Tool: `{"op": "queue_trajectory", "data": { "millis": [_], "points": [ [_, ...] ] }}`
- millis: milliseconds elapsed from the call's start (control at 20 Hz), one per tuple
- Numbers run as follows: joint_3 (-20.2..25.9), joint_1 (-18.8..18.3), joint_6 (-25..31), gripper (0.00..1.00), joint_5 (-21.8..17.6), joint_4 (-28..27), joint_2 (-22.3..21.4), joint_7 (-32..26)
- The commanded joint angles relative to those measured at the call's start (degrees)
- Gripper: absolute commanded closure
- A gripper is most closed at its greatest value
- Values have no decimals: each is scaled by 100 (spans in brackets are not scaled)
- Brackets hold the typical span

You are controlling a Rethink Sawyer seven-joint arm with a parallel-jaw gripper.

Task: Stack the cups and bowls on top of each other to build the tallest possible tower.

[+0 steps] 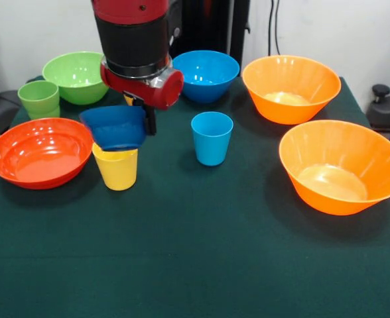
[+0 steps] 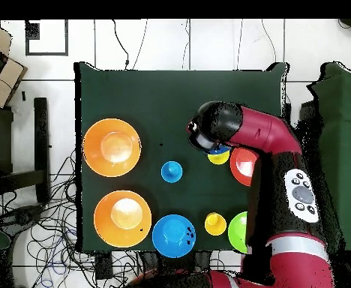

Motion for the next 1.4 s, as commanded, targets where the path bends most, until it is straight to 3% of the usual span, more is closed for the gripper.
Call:
{"op": "queue_trajectory", "data": {
  "millis": [50,750,1400],
  "points": [
    [210,281,193,100,248,-121,484,746],
    [27,500,118,100,670,80,481,872],
    [-159,552,392,100,699,-269,447,696]
  ]
}}
